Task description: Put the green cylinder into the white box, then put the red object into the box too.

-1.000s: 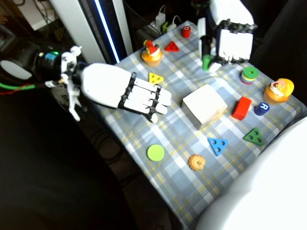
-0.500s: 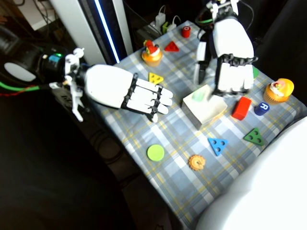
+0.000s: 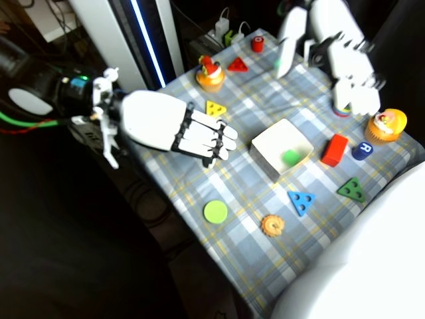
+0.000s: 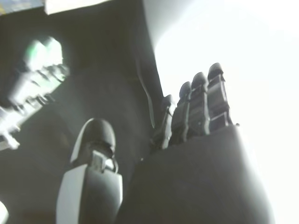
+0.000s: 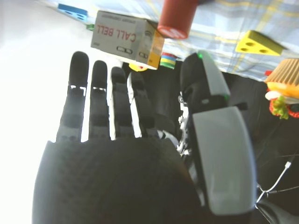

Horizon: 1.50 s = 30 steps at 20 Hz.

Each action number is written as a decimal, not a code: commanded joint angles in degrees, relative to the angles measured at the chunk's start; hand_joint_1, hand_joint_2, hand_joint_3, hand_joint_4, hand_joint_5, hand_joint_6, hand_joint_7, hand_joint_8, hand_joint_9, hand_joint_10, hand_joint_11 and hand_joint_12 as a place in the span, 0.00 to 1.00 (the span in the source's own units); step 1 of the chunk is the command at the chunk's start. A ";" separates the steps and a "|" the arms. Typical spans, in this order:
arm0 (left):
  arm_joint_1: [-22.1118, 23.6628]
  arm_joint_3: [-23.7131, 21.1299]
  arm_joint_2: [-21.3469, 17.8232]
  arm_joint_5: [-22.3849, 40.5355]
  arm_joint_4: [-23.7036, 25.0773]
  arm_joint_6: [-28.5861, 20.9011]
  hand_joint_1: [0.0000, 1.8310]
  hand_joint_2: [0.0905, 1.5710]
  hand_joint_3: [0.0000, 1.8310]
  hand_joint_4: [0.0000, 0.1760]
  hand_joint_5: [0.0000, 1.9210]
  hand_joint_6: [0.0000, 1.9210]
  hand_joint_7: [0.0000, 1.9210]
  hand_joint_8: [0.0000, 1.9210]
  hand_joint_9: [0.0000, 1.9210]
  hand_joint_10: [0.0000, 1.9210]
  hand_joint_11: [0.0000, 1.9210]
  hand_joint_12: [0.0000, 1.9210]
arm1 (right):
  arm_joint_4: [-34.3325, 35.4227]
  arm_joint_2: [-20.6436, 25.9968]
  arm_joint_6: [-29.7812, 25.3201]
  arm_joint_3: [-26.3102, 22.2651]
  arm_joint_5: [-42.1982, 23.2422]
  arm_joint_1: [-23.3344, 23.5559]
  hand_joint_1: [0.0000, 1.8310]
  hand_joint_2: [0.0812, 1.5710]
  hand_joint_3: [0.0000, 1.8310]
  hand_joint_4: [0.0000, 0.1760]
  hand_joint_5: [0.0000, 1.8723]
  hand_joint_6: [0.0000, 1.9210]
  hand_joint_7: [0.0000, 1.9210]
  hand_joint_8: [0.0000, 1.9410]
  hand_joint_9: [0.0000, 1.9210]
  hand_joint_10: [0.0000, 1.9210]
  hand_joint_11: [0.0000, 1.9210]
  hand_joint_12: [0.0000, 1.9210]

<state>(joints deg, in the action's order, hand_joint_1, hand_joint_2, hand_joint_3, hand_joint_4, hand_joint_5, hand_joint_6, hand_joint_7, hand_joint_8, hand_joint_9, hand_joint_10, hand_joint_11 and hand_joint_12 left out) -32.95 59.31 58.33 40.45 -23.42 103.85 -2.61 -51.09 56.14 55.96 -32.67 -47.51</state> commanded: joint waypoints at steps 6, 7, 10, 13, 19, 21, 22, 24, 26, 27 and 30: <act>-4.79 -4.98 -4.23 17.15 2.38 -2.26 0.32 0.85 0.00 0.34 0.07 0.00 0.09 0.00 0.07 0.02 0.00 0.32 | 0.11 -2.63 -0.24 2.08 -2.61 0.47 0.47 0.76 0.00 0.00 0.17 0.05 0.21 0.01 0.03 0.38 0.00 0.66; -5.28 -5.35 -4.58 17.75 2.38 -2.27 0.34 0.84 0.00 0.27 0.08 0.01 0.10 0.01 0.08 0.02 0.00 0.32 | 0.11 -2.84 -0.24 2.26 -2.19 0.45 0.48 0.76 0.00 0.00 0.18 0.05 0.21 0.01 0.03 0.37 0.00 0.68; -6.60 -5.88 -5.13 18.30 1.80 -2.28 0.32 0.86 0.00 0.39 0.06 0.00 0.09 0.00 0.06 0.01 0.00 0.07 | 0.13 -3.48 -0.24 2.73 -1.51 0.45 0.48 0.76 0.00 0.00 0.19 0.05 0.23 0.01 0.04 0.40 0.00 0.75; -6.94 -6.01 -5.19 18.37 1.54 -2.29 0.31 0.85 0.00 0.35 0.05 0.00 0.10 0.00 0.07 0.01 0.00 0.08 | 0.13 -4.03 -0.40 2.86 -1.37 0.45 0.51 0.77 0.00 0.00 0.22 0.24 0.33 0.05 0.08 0.52 0.00 0.85; -8.22 -6.37 -5.85 19.37 0.37 -2.29 0.33 0.85 0.00 0.28 0.07 0.00 0.10 0.00 0.07 0.01 0.00 0.21 | -1.86 -3.38 -5.54 3.19 -4.57 0.84 0.65 0.76 0.00 0.00 0.40 0.65 0.44 0.72 0.24 0.86 0.05 1.00; -9.07 -6.76 -6.14 20.01 -0.13 -2.29 0.32 0.85 0.00 0.23 0.07 0.00 0.10 0.00 0.07 0.00 0.00 0.21 | -2.35 -2.18 -7.00 2.76 -7.35 1.61 0.64 0.77 0.00 0.00 0.39 0.67 0.42 0.74 0.25 0.88 0.09 1.00; -9.78 -7.08 -6.33 20.59 -0.66 -2.29 0.32 0.86 0.00 0.11 0.07 0.00 0.10 0.00 0.07 0.01 0.00 0.25 | -2.60 -1.50 -7.00 2.44 -8.66 2.67 0.64 0.78 0.00 0.00 0.38 0.67 0.41 0.77 0.24 0.92 0.12 1.00; -11.57 -7.64 -6.55 22.05 -1.86 -2.29 0.33 0.86 0.00 0.24 0.08 0.00 0.08 0.00 0.06 0.00 0.00 0.26 | -3.95 -1.28 -7.00 2.71 -9.31 5.85 0.64 0.79 0.00 0.00 0.39 0.64 0.40 0.82 0.27 0.98 0.15 1.00; -12.72 -7.90 -6.55 22.62 -2.86 -2.29 0.34 0.85 0.00 0.05 0.09 0.01 0.09 0.00 0.07 0.01 0.00 0.31 | -4.61 -2.11 -7.00 3.93 -9.30 9.24 0.64 0.80 0.00 0.00 0.38 0.64 0.38 0.85 0.25 1.00 0.16 1.00; -13.21 -7.94 -6.51 22.63 -3.45 -2.29 0.32 0.85 0.00 0.06 0.10 0.01 0.09 0.00 0.07 0.01 0.00 0.35 | -4.61 -3.49 -7.00 5.20 -9.28 11.13 0.65 0.79 0.00 0.00 0.37 0.66 0.40 0.80 0.26 0.97 0.16 1.00; -14.23 -7.95 -6.39 23.31 -4.45 -2.63 0.33 0.85 0.00 0.03 0.11 0.00 0.09 0.00 0.06 0.01 0.00 0.33 | -4.94 -8.18 -7.00 9.17 -7.45 15.76 0.63 0.80 0.00 0.00 0.34 0.73 0.40 0.77 0.26 0.85 0.12 1.00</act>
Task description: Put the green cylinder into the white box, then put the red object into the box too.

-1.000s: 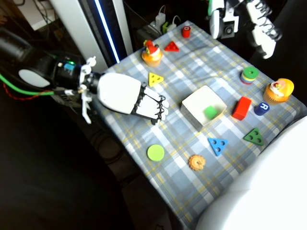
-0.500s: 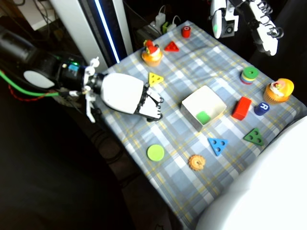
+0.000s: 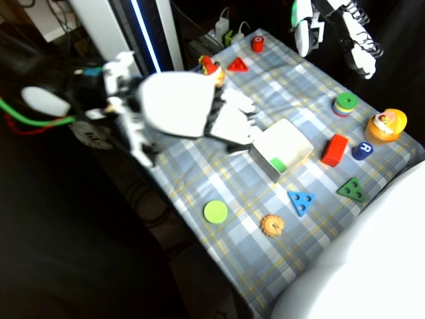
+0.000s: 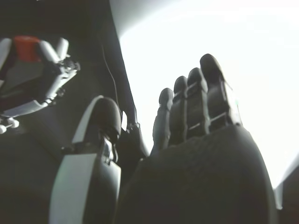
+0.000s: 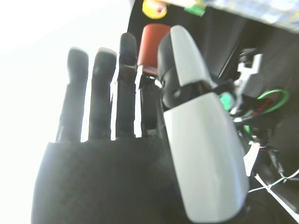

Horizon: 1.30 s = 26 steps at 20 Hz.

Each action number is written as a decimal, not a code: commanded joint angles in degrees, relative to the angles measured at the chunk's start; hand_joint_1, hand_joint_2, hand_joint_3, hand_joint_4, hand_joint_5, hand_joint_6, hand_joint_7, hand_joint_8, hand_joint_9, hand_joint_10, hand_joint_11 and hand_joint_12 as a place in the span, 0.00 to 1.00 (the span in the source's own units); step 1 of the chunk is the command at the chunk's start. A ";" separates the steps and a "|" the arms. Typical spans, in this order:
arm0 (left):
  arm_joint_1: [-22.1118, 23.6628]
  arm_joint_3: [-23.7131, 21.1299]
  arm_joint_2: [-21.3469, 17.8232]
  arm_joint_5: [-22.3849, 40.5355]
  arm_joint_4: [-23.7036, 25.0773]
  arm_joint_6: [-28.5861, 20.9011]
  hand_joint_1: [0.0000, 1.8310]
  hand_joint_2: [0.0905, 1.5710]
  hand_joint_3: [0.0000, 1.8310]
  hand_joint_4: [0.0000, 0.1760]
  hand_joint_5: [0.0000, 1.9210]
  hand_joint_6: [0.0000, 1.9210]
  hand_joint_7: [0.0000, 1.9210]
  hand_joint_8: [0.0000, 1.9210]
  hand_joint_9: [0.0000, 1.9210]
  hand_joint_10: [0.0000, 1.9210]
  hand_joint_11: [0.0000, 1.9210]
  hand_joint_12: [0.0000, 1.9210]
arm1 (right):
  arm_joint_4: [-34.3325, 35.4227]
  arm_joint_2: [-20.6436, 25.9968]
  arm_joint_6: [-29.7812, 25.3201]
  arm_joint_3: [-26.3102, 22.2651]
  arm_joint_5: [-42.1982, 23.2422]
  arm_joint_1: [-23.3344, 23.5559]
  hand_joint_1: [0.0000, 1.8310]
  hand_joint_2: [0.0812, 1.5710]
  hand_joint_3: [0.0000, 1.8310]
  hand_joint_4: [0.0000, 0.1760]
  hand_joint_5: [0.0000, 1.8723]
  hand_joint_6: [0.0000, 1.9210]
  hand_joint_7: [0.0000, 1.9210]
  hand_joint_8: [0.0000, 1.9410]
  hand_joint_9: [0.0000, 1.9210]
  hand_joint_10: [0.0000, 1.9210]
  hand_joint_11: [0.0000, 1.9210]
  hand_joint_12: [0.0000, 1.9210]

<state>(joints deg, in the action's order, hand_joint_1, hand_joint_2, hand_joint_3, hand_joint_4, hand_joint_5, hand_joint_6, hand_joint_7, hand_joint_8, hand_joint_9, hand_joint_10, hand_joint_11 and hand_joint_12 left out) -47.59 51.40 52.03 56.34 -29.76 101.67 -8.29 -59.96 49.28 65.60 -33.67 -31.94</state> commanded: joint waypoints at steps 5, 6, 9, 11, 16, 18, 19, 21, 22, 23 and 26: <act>0.14 0.04 0.10 8.30 1.68 -1.68 0.37 0.84 0.00 0.09 0.12 0.00 0.10 0.00 0.07 0.01 0.00 0.40 | -0.01 -8.30 -0.13 7.18 1.40 4.68 0.73 0.78 0.00 0.00 0.36 0.75 0.44 0.69 0.31 0.81 0.07 0.98; -0.02 0.16 0.17 8.30 1.68 -2.22 0.37 0.83 0.00 0.08 0.14 0.01 0.11 0.00 0.08 0.02 0.00 0.42 | 0.02 -9.86 -0.13 8.67 2.77 5.03 0.61 0.75 0.00 0.00 0.25 0.50 0.29 0.51 0.18 0.61 0.01 0.88; -0.08 0.44 0.30 8.30 1.73 -3.29 0.36 0.83 0.00 0.17 0.15 0.00 0.11 0.00 0.07 0.01 0.00 0.40 | 0.07 -11.32 -0.13 10.02 4.30 5.47 0.55 0.68 0.00 0.22 0.12 0.13 0.18 0.13 0.07 0.35 0.00 0.65; -0.17 0.52 0.36 8.53 1.79 -3.97 0.36 0.83 0.00 0.32 0.14 0.00 0.11 0.00 0.07 0.01 0.00 0.37 | 0.15 -11.24 -0.13 9.76 4.30 5.56 0.50 0.67 0.00 0.57 0.01 0.01 0.02 0.01 0.01 0.06 0.00 0.18; -1.19 -0.10 -0.30 10.52 2.51 -6.32 0.35 0.83 0.00 0.35 0.13 0.00 0.09 0.00 0.06 0.00 0.00 0.30 | 0.41 -5.37 -0.13 2.38 -2.75 5.63 0.35 0.74 0.02 0.24 0.00 0.00 0.00 0.00 0.00 0.00 0.00 0.00; -2.46 -0.09 -1.15 12.71 3.44 -11.05 0.32 0.83 0.00 0.37 0.12 0.00 0.09 0.00 0.07 0.01 0.00 0.32 | 0.39 0.51 -0.13 -2.35 -8.16 3.81 0.28 0.77 0.02 0.20 0.00 0.00 0.00 0.00 0.00 0.00 0.00 0.00; -3.09 -0.09 -1.42 13.79 3.75 -12.76 0.32 0.83 0.00 0.37 0.12 0.00 0.09 0.00 0.07 0.01 0.00 0.32 | 0.40 2.47 -0.13 -4.11 -10.46 2.83 0.28 0.77 0.02 0.20 0.00 0.00 0.00 0.00 0.00 0.00 0.00 0.00; -4.96 -0.11 -2.14 16.56 4.53 -17.33 0.33 0.84 0.00 0.31 0.10 0.00 0.08 0.00 0.08 0.01 0.00 0.29 | 1.00 7.64 -0.13 -7.76 -16.05 -0.47 0.23 0.78 0.02 0.62 0.00 0.00 0.00 0.00 0.00 0.00 0.02 0.01; -5.81 -0.23 -2.54 18.19 4.83 -19.26 0.31 0.85 0.00 0.43 0.08 0.00 0.08 0.00 0.08 0.01 0.00 0.28 | 1.99 9.97 -0.13 -9.47 -18.93 -2.49 0.24 0.79 0.01 0.59 0.00 0.00 0.00 0.00 0.00 0.00 0.00 0.01; -6.61 -0.47 -2.95 19.69 4.99 -20.69 0.26 0.84 0.00 0.54 0.06 0.00 0.09 0.00 0.09 0.01 0.00 0.37 | 3.17 11.80 -0.13 -10.95 -22.06 -4.71 0.24 0.79 0.01 0.47 0.00 0.00 0.00 0.00 0.00 0.00 0.00 0.00; -7.90 -1.29 -3.99 23.60 6.25 -24.23 0.23 0.84 0.00 0.53 0.05 0.00 0.07 0.00 0.08 0.01 0.00 0.44 | 9.68 15.92 0.43 -14.79 -33.98 -13.07 0.29 0.78 0.00 0.25 0.00 0.00 0.00 0.00 0.00 0.00 0.00 0.00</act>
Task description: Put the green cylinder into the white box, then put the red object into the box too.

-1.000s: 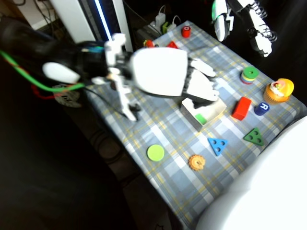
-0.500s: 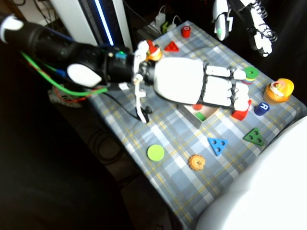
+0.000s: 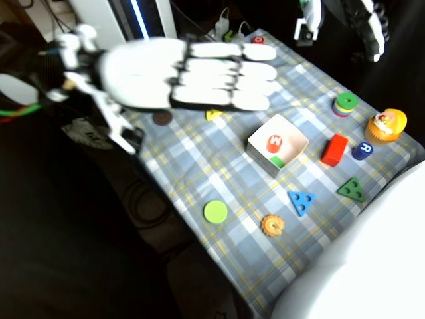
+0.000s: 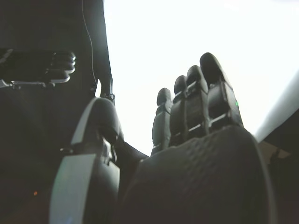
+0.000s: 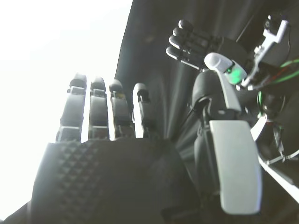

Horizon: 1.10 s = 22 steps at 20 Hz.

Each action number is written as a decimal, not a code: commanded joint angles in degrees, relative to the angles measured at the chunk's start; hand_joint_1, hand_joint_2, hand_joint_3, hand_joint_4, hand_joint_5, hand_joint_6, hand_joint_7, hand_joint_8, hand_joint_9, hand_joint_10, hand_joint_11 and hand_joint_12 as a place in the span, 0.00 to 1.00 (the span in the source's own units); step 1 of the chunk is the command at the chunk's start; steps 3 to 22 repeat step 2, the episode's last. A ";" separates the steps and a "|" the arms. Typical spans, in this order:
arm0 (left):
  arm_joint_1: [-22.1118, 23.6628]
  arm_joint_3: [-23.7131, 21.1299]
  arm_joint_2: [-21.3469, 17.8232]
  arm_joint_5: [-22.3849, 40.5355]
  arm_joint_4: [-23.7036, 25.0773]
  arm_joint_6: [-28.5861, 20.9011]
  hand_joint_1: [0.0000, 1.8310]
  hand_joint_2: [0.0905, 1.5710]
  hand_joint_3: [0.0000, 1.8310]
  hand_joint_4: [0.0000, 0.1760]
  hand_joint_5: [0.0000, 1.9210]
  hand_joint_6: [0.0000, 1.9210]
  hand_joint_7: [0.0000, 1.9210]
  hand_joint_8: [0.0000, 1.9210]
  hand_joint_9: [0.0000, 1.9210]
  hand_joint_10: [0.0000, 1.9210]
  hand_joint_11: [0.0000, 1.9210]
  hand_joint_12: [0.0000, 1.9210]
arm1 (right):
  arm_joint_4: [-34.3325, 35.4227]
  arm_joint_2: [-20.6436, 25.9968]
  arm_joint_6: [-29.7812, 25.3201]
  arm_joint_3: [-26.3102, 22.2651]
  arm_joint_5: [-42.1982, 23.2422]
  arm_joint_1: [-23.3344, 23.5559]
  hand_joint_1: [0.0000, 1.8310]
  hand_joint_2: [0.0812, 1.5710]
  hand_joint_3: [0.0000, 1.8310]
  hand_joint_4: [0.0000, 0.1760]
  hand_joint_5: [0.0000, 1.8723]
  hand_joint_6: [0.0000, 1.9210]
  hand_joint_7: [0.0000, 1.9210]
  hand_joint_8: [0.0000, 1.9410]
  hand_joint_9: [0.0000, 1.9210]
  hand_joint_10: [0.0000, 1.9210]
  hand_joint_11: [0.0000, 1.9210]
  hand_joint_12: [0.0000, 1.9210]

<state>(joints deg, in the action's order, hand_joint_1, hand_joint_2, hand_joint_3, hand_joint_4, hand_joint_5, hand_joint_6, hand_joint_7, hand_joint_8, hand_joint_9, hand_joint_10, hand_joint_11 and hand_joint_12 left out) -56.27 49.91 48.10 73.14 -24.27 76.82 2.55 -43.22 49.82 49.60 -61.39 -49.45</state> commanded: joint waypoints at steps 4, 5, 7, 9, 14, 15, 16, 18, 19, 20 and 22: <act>0.21 -0.07 -0.41 10.08 2.12 -2.04 0.22 0.85 0.00 0.61 0.03 0.00 0.04 0.00 0.07 0.00 0.00 0.49 | 3.66 0.91 0.27 -0.67 -15.73 -1.69 0.30 0.78 0.00 0.12 0.00 0.00 0.00 0.00 0.00 0.00 0.00 0.00; 0.21 -0.07 -0.41 10.08 2.12 -2.04 0.22 0.85 0.00 0.61 0.03 0.00 0.04 0.00 0.07 0.00 0.00 0.49 | 3.66 0.91 0.27 -0.67 -15.73 -1.69 0.30 0.78 0.00 0.12 0.00 0.00 0.00 0.00 0.00 0.00 0.00 0.00; 0.21 -0.07 -0.41 10.08 2.12 -2.04 0.22 0.85 0.00 0.61 0.03 0.00 0.04 0.00 0.07 0.00 0.00 0.49 | 3.66 0.91 0.27 -0.67 -15.73 -1.69 0.30 0.78 0.00 0.12 0.00 0.00 0.00 0.00 0.00 0.00 0.00 0.00; 0.21 -0.07 -0.41 10.08 2.12 -2.04 0.22 0.85 0.00 0.61 0.03 0.00 0.04 0.00 0.07 0.00 0.00 0.49 | 3.66 0.91 0.27 -0.67 -15.73 -1.69 0.30 0.78 0.00 0.12 0.00 0.00 0.00 0.00 0.00 0.00 0.00 0.00; 0.21 -0.07 -0.41 10.08 2.12 -2.04 0.22 0.85 0.00 0.61 0.03 0.00 0.04 0.00 0.07 0.00 0.00 0.49 | 3.66 0.91 0.27 -0.67 -15.73 -1.69 0.30 0.78 0.00 0.12 0.00 0.00 0.00 0.00 0.00 0.00 0.00 0.00; 0.21 -0.07 -0.41 10.08 2.12 -2.04 0.22 0.85 0.00 0.61 0.03 0.00 0.04 0.00 0.07 0.00 0.00 0.49 | 3.66 0.91 0.27 -0.67 -15.73 -1.69 0.30 0.78 0.00 0.12 0.00 0.00 0.00 0.00 0.00 0.00 0.00 0.00; 0.21 -0.07 -0.41 10.08 2.12 -2.04 0.22 0.85 0.00 0.61 0.03 0.00 0.04 0.00 0.07 0.00 0.00 0.49 | 3.66 0.91 0.27 -0.67 -15.73 -1.69 0.30 0.78 0.00 0.12 0.00 0.00 0.00 0.00 0.00 0.00 0.00 0.00; 0.21 -0.07 -0.41 10.08 2.12 -2.04 0.22 0.85 0.00 0.61 0.03 0.00 0.04 0.00 0.07 0.00 0.00 0.49 | 3.66 0.91 0.27 -0.67 -15.73 -1.69 0.30 0.78 0.00 0.12 0.00 0.00 0.00 0.00 0.00 0.00 0.00 0.00; 0.21 -0.07 -0.41 10.08 2.12 -2.04 0.22 0.85 0.00 0.61 0.03 0.00 0.04 0.00 0.07 0.00 0.00 0.49 | 3.66 0.91 0.27 -0.67 -15.73 -1.69 0.30 0.78 0.00 0.12 0.00 0.00 0.00 0.00 0.00 0.00 0.00 0.00; 0.21 -0.07 -0.41 10.08 2.12 -2.04 0.22 0.85 0.00 0.61 0.03 0.00 0.04 0.00 0.07 0.00 0.00 0.49 | 3.66 0.91 0.27 -0.67 -15.73 -1.69 0.30 0.78 0.00 0.12 0.00 0.00 0.00 0.00 0.00 0.00 0.00 0.00; 0.21 -0.07 -0.41 10.08 2.12 -2.04 0.22 0.85 0.00 0.61 0.03 0.00 0.04 0.00 0.07 0.00 0.00 0.49 | 3.66 0.91 0.27 -0.67 -15.73 -1.69 0.30 0.78 0.00 0.12 0.00 0.00 0.00 0.00 0.00 0.00 0.00 0.00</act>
